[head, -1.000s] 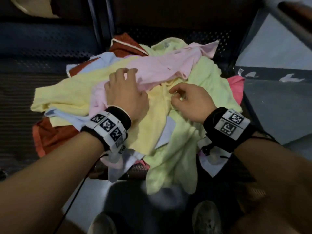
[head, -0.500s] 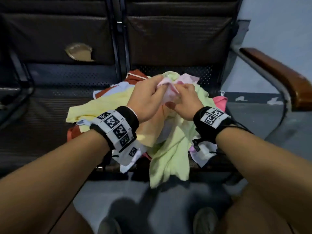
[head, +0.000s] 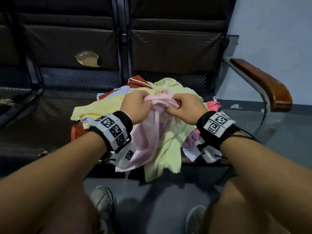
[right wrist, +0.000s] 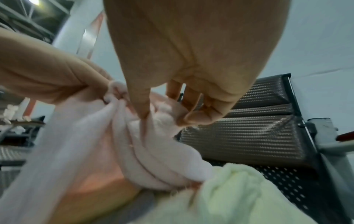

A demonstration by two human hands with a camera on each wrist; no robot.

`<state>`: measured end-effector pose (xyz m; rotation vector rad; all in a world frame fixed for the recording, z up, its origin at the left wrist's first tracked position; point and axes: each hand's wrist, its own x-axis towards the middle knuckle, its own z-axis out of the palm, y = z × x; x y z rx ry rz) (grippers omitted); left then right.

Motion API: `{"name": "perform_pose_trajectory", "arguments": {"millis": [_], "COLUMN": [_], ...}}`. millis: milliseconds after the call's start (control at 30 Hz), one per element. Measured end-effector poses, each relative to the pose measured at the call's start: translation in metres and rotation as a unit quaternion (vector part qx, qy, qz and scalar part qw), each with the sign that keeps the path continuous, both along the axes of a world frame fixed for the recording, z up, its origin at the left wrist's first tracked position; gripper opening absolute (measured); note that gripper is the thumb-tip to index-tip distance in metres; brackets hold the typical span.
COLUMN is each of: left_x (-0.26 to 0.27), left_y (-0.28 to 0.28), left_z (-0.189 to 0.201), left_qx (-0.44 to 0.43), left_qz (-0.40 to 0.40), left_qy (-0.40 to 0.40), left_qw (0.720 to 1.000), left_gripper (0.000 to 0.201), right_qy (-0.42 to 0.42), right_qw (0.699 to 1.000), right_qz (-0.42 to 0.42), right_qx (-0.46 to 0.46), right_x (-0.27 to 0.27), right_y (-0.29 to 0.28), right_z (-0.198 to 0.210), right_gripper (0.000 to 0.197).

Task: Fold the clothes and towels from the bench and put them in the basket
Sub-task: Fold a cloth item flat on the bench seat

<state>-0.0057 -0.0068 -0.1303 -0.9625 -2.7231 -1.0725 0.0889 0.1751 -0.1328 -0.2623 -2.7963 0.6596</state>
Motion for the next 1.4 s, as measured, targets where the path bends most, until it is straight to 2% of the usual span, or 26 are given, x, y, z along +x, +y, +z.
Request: {"name": "perform_pose_trajectory", "arguments": {"millis": [67,133,200,267,300,367,433,500,567,600,667,733,800,833,900,1033,1167,1233,1267,1333,1400], "left_x": [-0.008,-0.017,-0.027,-0.036,-0.037,-0.035,-0.029,-0.026,-0.034,-0.039,-0.048,-0.054,-0.056,-0.056,-0.056,-0.063,-0.067,-0.069,-0.071,-0.071,-0.066], "left_y": [-0.011,-0.019,-0.024,-0.023,-0.02,-0.01,-0.002,0.002,0.005,0.005,0.003,0.002,0.004,0.005,0.008,0.007,-0.001,-0.005,-0.007,-0.011,-0.012], "left_z": [-0.007,-0.013,-0.015,-0.013,-0.01,-0.005,-0.006,-0.012,-0.022,-0.024,-0.027,-0.026,-0.022,-0.019,-0.013,-0.01,-0.01,-0.01,-0.011,-0.012,-0.011], "left_qx": [0.043,0.039,-0.004,-0.002,0.022,0.088,0.091,0.004,-0.032,-0.008,0.069,0.137,0.224,0.269,0.326,0.377,0.416,0.405,0.384,0.321,0.28], "left_qz": [0.046,0.058,0.044,0.029,0.013,-0.021,-0.073,-0.129,-0.085,-0.044,0.003,0.027,0.048,0.058,0.083,0.119,0.122,0.132,0.139,0.15,0.139], "left_qy": [-0.004,0.005,0.02,0.003,-0.035,-0.153,-0.233,-0.186,-0.108,-0.094,-0.123,-0.164,-0.209,-0.232,-0.264,-0.297,-0.317,-0.314,-0.297,-0.249,-0.238], "left_qw": [0.998,0.998,0.999,1.0,0.999,0.984,0.965,0.974,0.99,0.995,0.99,0.976,0.951,0.933,0.904,0.869,0.844,0.848,0.863,0.901,0.92], "left_gripper": [0.028,0.033,0.035,0.028,0.023,0.025,0.022,0.017,0.01,0.015,0.025,0.031,0.033,0.033,0.033,0.037,0.037,0.035,0.031,0.023,0.018], "right_qy": [-0.032,0.008,0.067,0.103,0.122,0.165,0.188,0.188,0.158,0.134,0.058,-0.036,-0.079,-0.067,0.006,0.154,0.198,0.196,0.181,0.123,0.088], "right_qw": [0.999,0.998,0.995,0.992,0.989,0.983,0.979,0.98,0.985,0.989,0.995,0.997,0.995,0.996,0.997,0.981,0.97,0.968,0.971,0.984,0.989], "right_qz": [-0.033,-0.065,-0.072,-0.071,-0.072,-0.074,-0.052,-0.008,0.034,0.054,0.077,0.055,0.035,0.037,0.065,0.112,0.127,0.135,0.136,0.118,0.115], "right_qx": [0.014,0.008,-0.007,-0.029,-0.035,-0.035,-0.049,-0.058,-0.054,-0.042,0.001,0.046,0.059,0.054,0.043,0.027,0.063,0.083,0.082,0.058,0.029], "right_x": [0.0,-0.002,-0.006,-0.011,-0.013,-0.014,-0.011,-0.009,-0.006,-0.005,-0.004,-0.005,-0.006,-0.006,-0.005,0.001,0.01,0.012,0.013,0.013,0.012], "right_y": [0.005,0.006,0.002,-0.005,-0.007,-0.01,-0.01,-0.007,-0.001,0.002,0.007,0.012,0.013,0.013,0.008,-0.011,-0.026,-0.026,-0.026,-0.025,-0.025], "right_z": [-0.007,-0.008,-0.004,0.001,0.002,0.001,-0.002,-0.005,-0.008,-0.01,-0.016,-0.022,-0.023,-0.021,-0.013,0.005,0.018,0.019,0.018,0.012,0.004], "right_gripper": [0.033,0.043,0.044,0.039,0.039,0.039,0.034,0.026,0.025,0.027,0.036,0.04,0.043,0.042,0.04,0.026,0.016,0.011,0.012,0.026,0.034]}}
